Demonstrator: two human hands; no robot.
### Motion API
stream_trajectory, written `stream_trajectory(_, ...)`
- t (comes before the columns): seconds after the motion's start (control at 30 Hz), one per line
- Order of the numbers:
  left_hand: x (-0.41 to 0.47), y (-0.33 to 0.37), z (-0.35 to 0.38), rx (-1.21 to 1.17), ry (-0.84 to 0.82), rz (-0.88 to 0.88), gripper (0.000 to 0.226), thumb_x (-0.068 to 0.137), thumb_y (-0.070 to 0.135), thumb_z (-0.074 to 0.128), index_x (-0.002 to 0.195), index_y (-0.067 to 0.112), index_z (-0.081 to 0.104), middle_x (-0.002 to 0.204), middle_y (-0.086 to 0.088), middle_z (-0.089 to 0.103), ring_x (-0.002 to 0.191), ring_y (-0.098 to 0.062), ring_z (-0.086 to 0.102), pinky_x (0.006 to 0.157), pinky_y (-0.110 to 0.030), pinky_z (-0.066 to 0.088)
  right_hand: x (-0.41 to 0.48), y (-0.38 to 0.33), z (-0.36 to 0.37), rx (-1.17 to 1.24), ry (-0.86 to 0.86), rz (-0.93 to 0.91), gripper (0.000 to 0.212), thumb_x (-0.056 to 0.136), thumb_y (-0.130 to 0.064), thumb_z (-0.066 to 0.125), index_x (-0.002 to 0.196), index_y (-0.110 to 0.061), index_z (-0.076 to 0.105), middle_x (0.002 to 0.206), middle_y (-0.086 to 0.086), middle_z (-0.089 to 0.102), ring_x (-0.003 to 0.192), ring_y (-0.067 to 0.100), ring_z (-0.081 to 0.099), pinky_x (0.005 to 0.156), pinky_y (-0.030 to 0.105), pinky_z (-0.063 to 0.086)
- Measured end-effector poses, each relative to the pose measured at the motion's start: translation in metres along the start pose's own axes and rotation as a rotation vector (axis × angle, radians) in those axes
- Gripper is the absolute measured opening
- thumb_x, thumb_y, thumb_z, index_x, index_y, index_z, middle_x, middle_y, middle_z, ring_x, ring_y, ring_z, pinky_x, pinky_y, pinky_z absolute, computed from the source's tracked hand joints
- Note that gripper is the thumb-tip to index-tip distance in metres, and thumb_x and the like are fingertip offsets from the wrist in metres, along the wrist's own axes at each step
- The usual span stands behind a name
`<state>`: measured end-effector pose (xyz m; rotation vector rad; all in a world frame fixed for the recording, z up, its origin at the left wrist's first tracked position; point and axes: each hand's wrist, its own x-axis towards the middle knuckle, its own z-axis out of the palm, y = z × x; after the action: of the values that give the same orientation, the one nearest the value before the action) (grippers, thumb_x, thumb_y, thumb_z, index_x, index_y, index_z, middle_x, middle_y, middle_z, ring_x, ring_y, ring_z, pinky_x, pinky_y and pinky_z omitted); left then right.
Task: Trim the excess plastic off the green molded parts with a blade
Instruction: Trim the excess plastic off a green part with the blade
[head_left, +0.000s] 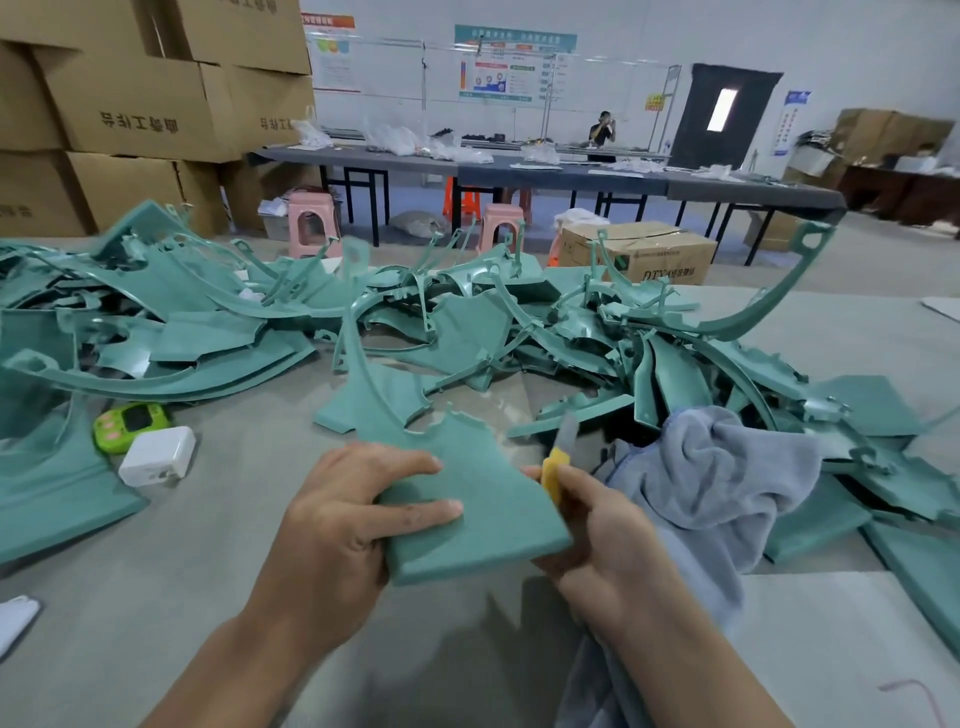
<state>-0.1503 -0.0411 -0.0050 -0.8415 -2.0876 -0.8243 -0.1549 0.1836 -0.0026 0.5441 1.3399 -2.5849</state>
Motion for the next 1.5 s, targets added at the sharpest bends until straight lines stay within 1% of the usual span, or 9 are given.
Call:
stream_trajectory(0.17,-0.004,-0.002,-0.002,0.02,-0.01,-0.019,0.032,0.103,0.033,0.05,0.098,0.03,0.082,0.139,0.003,0.062,0.134,-0.023,0.049,0.108,-0.03,0.041,0.003,0.004,0.001,-0.241,-0.061,-0.107,0.035,0.101,-0.01,0.057,0.078,-0.009,0.083,0.087,0.014,0.078,0.071,0.02,0.075,0.063,0.032,0.06)
stream_trajectory(0.27,-0.007,0.002,0.003,0.012,0.082,-0.197,0.042,0.091,0.032,0.058,0.133,0.032,0.065,0.153,0.009,0.048,0.145,-0.01,0.038,0.115,-0.019,0.031,0.001,0.008,0.003,-0.246,-0.135,-0.111,0.028,0.096,-0.002,0.06,0.086,-0.012,0.084,0.093,0.013,0.079,0.076,0.017,0.075,0.063,0.026,0.06)
stream_trajectory(0.47,-0.003,0.013,0.018,-0.904,-0.028,-0.64,0.095,0.066,-0.021,0.061,0.15,0.021,0.047,0.116,-0.006,0.075,0.104,-0.013,0.071,0.076,-0.016,0.055,0.006,0.011,0.0,-0.128,0.005,-0.215,0.036,0.096,0.003,0.059,0.073,-0.01,0.083,0.086,0.015,0.078,0.069,0.019,0.074,0.06,0.029,0.062)
stream_trajectory(0.6,-0.003,0.028,0.021,-1.119,-0.095,-0.601,0.069,0.064,0.009,0.071,0.131,0.022,0.065,0.128,-0.011,0.07,0.117,-0.024,0.067,0.09,-0.027,0.055,0.004,0.017,0.002,-0.191,0.026,-0.325,0.027,0.096,0.001,0.061,0.086,-0.01,0.083,0.095,0.019,0.078,0.082,0.027,0.074,0.075,0.036,0.063)
stream_trajectory(0.77,-0.002,0.029,0.04,-0.643,0.392,-0.884,0.036,0.085,0.012,0.078,0.092,0.047,0.077,0.089,0.014,0.078,0.083,-0.008,0.074,0.074,-0.023,0.056,0.0,0.023,0.008,-0.373,0.008,-0.448,0.02,0.094,0.001,0.065,0.088,-0.009,0.081,0.083,0.018,0.077,0.073,0.024,0.072,0.067,0.035,0.058)
stream_trajectory(0.97,-0.011,0.023,0.017,0.001,0.119,-0.528,0.049,0.088,0.008,0.073,0.123,0.043,0.069,0.093,0.03,0.068,0.084,0.03,0.054,0.073,0.009,0.033,-0.017,0.013,0.009,-0.623,0.012,-0.91,0.028,0.1,-0.011,0.061,0.077,-0.018,0.074,0.063,0.006,0.067,0.052,0.022,0.058,0.051,0.024,0.048)
stream_trajectory(1.17,-0.006,0.024,0.015,0.078,0.173,-0.669,0.043,0.088,0.006,0.07,0.126,0.028,0.071,0.073,0.043,0.059,0.067,0.016,0.056,0.059,0.005,0.033,-0.021,0.01,0.009,-0.58,0.095,-0.834,0.033,0.102,-0.011,0.058,0.072,-0.02,0.069,0.055,0.004,0.06,0.046,0.012,0.047,0.045,0.022,0.038)
stream_trajectory(1.3,-0.009,0.017,0.014,0.218,0.085,-0.606,0.052,0.08,-0.003,0.076,0.126,0.021,0.071,0.065,0.016,0.068,0.044,-0.009,0.052,0.048,-0.008,0.032,-0.029,0.02,0.011,-0.912,-0.072,-0.882,0.033,0.1,-0.024,0.061,0.069,-0.035,0.059,0.056,-0.009,0.054,0.05,0.002,0.043,0.049,0.016,0.034)
stream_trajectory(1.5,-0.014,0.005,0.014,0.358,0.012,-0.461,0.056,0.068,0.002,0.07,0.122,0.019,0.074,0.098,0.002,0.079,0.078,-0.019,0.065,0.059,-0.022,0.042,-0.014,0.006,0.009,-1.243,0.264,-0.93,0.028,0.102,-0.038,0.053,0.081,-0.021,0.058,0.058,-0.006,0.054,0.059,0.016,0.052,0.059,0.036,0.041)
